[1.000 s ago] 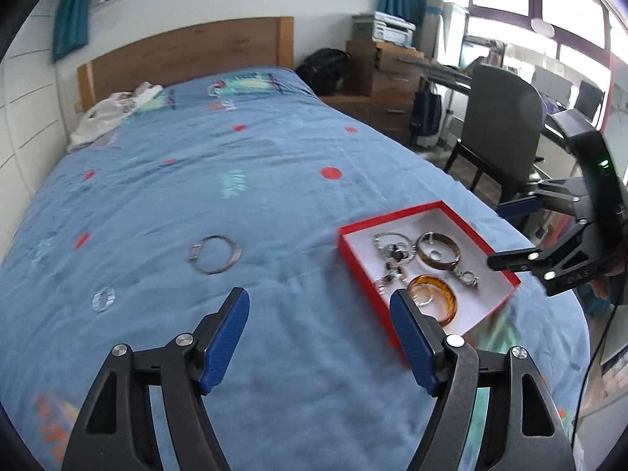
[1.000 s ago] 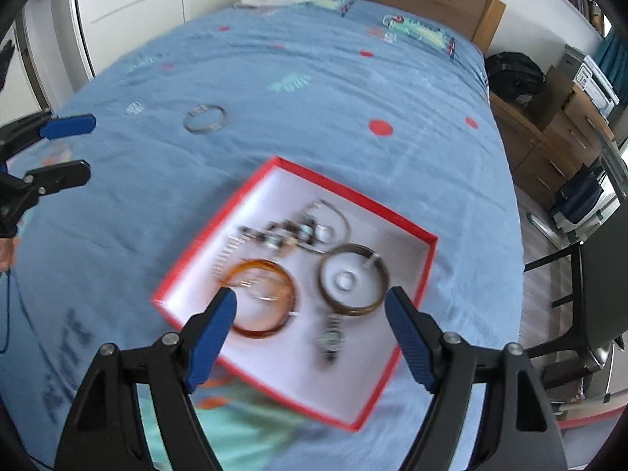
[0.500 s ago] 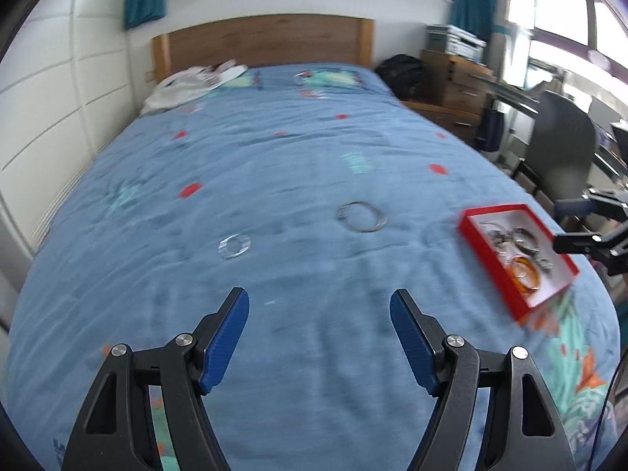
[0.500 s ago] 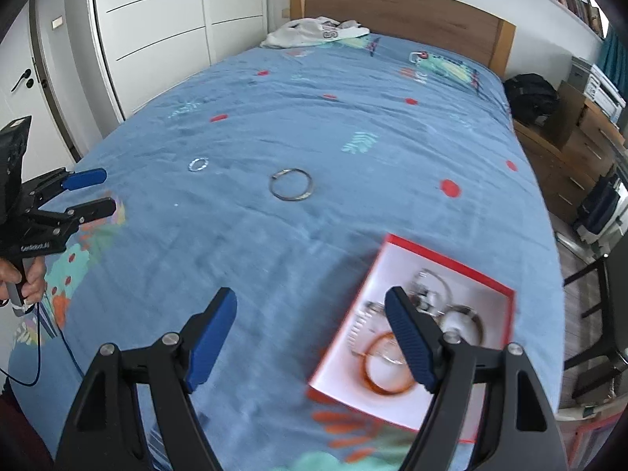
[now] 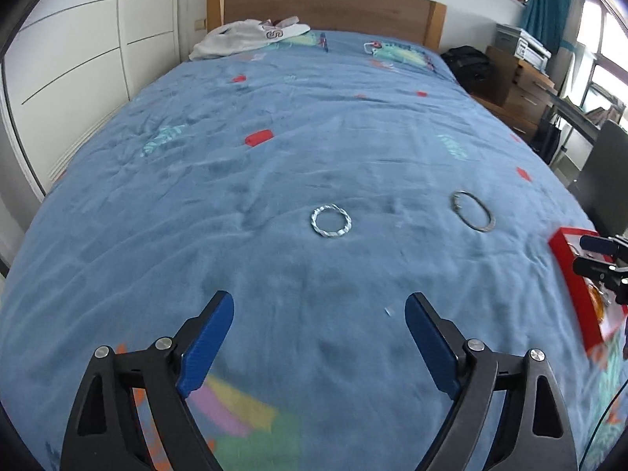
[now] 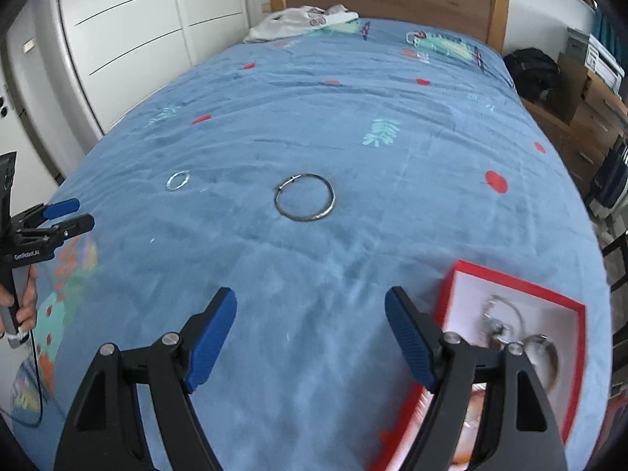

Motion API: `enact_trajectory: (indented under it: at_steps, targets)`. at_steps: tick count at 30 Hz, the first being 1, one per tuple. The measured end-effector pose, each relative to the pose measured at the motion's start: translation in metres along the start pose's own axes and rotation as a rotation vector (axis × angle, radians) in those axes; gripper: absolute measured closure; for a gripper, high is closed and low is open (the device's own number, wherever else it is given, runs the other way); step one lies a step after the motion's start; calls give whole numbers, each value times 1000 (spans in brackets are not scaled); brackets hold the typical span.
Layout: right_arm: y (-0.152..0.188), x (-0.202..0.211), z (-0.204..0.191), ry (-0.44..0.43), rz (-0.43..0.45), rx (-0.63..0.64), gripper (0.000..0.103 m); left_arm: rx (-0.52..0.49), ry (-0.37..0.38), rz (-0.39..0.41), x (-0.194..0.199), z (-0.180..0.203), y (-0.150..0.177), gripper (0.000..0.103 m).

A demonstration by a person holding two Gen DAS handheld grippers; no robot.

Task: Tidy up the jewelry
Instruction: 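Withdraw both tools from the box toward the silver hoop and bangle, then grasp the twisted silver hoop with the left tool while the right tool grasps the silver bangle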

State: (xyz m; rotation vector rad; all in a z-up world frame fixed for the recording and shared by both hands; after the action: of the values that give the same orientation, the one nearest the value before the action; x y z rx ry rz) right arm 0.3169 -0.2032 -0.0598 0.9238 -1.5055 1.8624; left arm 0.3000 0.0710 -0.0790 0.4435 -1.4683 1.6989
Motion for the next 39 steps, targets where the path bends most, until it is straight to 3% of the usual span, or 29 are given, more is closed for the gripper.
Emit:
enact_trajectory:
  at_steps: [8, 13, 16, 22, 27, 32, 39]
  targets:
    - [-30, -79, -10, 11, -66, -95, 26, 20, 8, -53, -68, -15, -25, 13]
    - [-45, -111, -25, 4, -83, -74, 26, 12, -6, -73, -96, -18, -31, 13]
    - [-52, -125, -34, 7, -91, -68, 26, 24, -15, -81, -108, -22, -34, 22]
    - [-62, -140, -39, 27, -95, -80, 25, 25, -19, -74, -119, -24, -39, 40]
    - [-68, -145, -41, 35, -116, -102, 24, 40, -10, -67, -120, -27, -43, 64]
    - [-66, -142, -40, 33, -110, -95, 34, 51, -4, -47, -116, -27, -43, 64]
    - [-60, -123, -42, 1, -74, -100, 34, 27, 2, -43, -100, -15, -41, 65]
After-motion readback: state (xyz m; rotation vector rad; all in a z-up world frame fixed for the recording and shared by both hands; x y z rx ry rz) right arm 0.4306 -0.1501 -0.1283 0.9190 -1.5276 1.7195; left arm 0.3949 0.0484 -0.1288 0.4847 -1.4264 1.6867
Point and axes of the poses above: each gripper's, at about its wrist camera, not at the fingertips, and x roughly against the way its jaws point, z to its right, y to its underside, the point moved 7 cm from there along -x, roughly the way its jaws point, and after that the axes turned 14 degrees about y, right-handed, at the moved point
